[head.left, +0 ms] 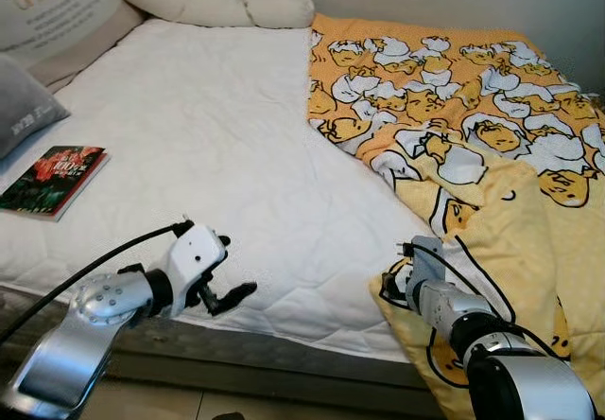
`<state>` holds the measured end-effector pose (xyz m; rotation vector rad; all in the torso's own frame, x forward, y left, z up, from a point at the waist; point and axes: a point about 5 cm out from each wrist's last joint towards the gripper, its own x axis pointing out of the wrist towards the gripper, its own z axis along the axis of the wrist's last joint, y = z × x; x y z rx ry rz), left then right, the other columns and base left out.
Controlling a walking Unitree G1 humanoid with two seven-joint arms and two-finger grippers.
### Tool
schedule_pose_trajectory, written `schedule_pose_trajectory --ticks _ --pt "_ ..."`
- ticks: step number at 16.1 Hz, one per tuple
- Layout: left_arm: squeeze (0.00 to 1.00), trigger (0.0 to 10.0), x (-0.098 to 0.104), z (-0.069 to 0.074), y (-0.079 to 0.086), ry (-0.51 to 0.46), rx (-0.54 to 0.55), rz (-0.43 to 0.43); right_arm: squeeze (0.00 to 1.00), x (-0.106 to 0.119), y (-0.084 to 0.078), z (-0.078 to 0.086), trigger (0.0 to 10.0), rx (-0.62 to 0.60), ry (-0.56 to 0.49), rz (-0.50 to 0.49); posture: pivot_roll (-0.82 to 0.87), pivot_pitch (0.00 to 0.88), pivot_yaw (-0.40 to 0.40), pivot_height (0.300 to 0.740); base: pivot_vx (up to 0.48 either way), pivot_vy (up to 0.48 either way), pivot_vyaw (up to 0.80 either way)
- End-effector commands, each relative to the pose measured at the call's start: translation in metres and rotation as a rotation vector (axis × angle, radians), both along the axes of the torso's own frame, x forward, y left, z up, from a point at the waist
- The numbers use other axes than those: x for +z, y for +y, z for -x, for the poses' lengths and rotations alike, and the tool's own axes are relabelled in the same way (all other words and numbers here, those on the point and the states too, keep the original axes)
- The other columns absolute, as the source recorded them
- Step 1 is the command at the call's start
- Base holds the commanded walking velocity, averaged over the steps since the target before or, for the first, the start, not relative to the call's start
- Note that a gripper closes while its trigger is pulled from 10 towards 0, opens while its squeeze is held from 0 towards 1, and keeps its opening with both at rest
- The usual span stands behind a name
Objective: Clean up the room
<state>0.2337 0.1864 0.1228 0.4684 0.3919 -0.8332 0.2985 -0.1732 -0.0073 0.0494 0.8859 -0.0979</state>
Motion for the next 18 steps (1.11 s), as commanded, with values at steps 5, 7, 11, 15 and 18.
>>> schedule_pose_trajectory --ticks 5,7,11,15,18 --pt "1.0 10.0 0.005 0.006 -0.006 0.007 -0.006 0.014 0.0 -0.002 -0.002 0.002 0.0 -0.017 0.001 0.006 0.13 0.0 -0.052 0.74 0.0 0.0 0.0" --pt "1.0 10.0 0.004 0.005 -0.008 0.013 -0.004 0.019 0.0 -0.005 -0.006 0.006 0.0 -0.03 0.007 -0.004 0.12 0.0 -0.051 0.74 0.0 0.0 0.0" --pt "1.0 10.0 0.004 -0.002 -0.01 0.009 -0.009 0.02 0.0 -0.006 -0.012 0.007 0.0 -0.05 0.0 -0.023 0.1 0.0 -0.037 0.74 0.0 0.0 0.0" --pt "1.0 10.0 0.002 -0.007 -0.014 0.007 -0.014 0.029 0.0 -0.005 -0.015 0.007 0.0 -0.041 -0.01 -0.046 0.06 0.0 -0.019 0.74 0.0 0.0 0.0" --pt "1.0 10.0 0.0 -0.017 -0.016 -0.002 0.0 0.038 0.0 -0.004 -0.018 0.007 0.0 -0.02 -0.03 -0.092 0.04 0.0 0.0 0.74 0.0 0.0 0.0"
